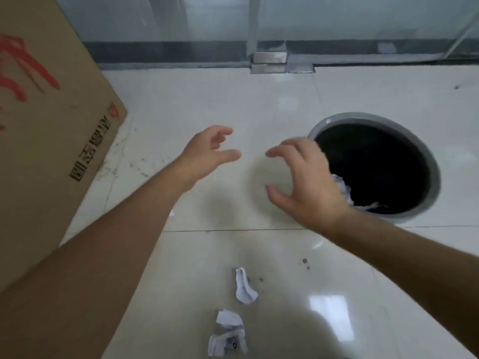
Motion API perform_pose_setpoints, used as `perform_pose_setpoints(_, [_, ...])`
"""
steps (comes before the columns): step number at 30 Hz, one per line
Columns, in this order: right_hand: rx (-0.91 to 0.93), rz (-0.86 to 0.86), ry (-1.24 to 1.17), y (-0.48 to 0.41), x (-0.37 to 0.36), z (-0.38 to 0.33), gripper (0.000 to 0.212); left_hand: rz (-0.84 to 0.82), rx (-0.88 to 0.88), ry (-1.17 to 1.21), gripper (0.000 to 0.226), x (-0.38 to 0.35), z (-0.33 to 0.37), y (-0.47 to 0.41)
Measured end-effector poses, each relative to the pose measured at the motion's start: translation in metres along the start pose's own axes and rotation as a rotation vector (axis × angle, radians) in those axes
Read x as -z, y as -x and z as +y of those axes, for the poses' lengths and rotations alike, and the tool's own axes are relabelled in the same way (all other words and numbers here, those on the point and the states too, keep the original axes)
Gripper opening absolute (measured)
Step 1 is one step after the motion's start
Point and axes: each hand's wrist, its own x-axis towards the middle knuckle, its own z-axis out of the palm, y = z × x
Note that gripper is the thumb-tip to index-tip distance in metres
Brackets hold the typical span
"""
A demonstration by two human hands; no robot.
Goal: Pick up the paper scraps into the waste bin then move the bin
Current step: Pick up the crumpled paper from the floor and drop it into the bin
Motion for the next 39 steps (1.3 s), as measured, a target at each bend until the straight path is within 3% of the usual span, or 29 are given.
perform_pose_setpoints(2, [0.04, -0.293, -0.008, 0.024, -0.056, -0.024, 0.06, 0.028, 0.145, -0.234, 0.064, 0.034, -0.071, 0.011])
perform_pose_setpoints(5, [-0.123, -0.635, 0.007, 0.076, -0.129, -0.033, 0.084, 0.014, 0.304, -0.515, 0.076, 0.062, -0.164, 0.025])
perform_pose_setpoints(7, [-0.266, -0.749, -0.047, 0.109, -0.162, -0.032, 0.104, -0.009, 0.371, -0.651, 0.086, 0.068, -0.206, 0.025])
perform_pose_setpoints(10, [-0.287, -0.929, -0.011, 0.146, -0.191, -0.028, 0.129, 0.006, 0.426, -0.721, 0.095, 0.068, -0.242, 0.018])
perform_pose_setpoints(13, [-0.217, -1.01, 0.072, 0.168, -0.204, -0.035, 0.127, 0.025, 0.422, -0.739, 0.096, 0.059, -0.258, 0.009])
perform_pose_setpoints(16, [-0.157, -1.006, 0.197, 0.173, -0.208, -0.045, 0.123, 0.025, 0.415, -0.802, 0.1, 0.048, -0.266, -0.001])
perform_pose_setpoints(17, [-0.124, -0.958, 0.22, 0.178, -0.212, -0.048, 0.112, 0.003, 0.414, -0.797, 0.1, 0.045, -0.266, -0.003])
perform_pose_setpoints(19, [0.043, -0.807, 0.183, 0.191, -0.221, -0.05, 0.057, -0.039, 0.404, -0.806, 0.094, 0.035, -0.266, -0.003])
perform_pose_setpoints(20, [0.143, -0.699, 0.186, 0.203, -0.227, -0.048, 0.034, -0.036, 0.387, -0.845, 0.088, 0.029, -0.266, 0.0])
perform_pose_setpoints(22, [0.283, -0.564, 0.223, 0.226, -0.236, -0.041, 0.019, 0.039, 0.316, -0.918, 0.07, 0.015, -0.265, 0.011])
perform_pose_setpoints(25, [0.327, -0.655, 0.168, 0.236, -0.226, -0.036, 0.01, 0.169, 0.2, -0.928, 0.036, -0.003, -0.268, 0.035])
perform_pose_setpoints(28, [0.223, -0.836, 0.067, 0.223, -0.215, -0.038, 0.005, 0.169, 0.176, -0.879, 0.016, -0.017, -0.273, 0.057])
perform_pose_setpoints(31, [-0.201, -0.938, -0.057, 0.184, -0.205, -0.042, 0.027, 0.168, 0.239, -0.732, 0.012, -0.023, -0.268, 0.064])
perform_pose_setpoints(34, [-0.458, -0.689, -0.12, 0.131, -0.197, -0.04, 0.023, 0.246, 0.313, -0.526, 0.009, -0.021, -0.248, 0.06])
perform_pose_setpoints(36, [-0.463, -0.536, -0.185, 0.085, -0.179, -0.04, 0.013, 0.279, 0.278, -0.411, 0.009, -0.017, -0.22, 0.05])
perform_pose_setpoints(39, [-0.407, -0.367, -0.254, 0.015, -0.139, -0.043, 0.017, 0.295, 0.188, -0.267, 0.011, -0.01, -0.153, 0.027])
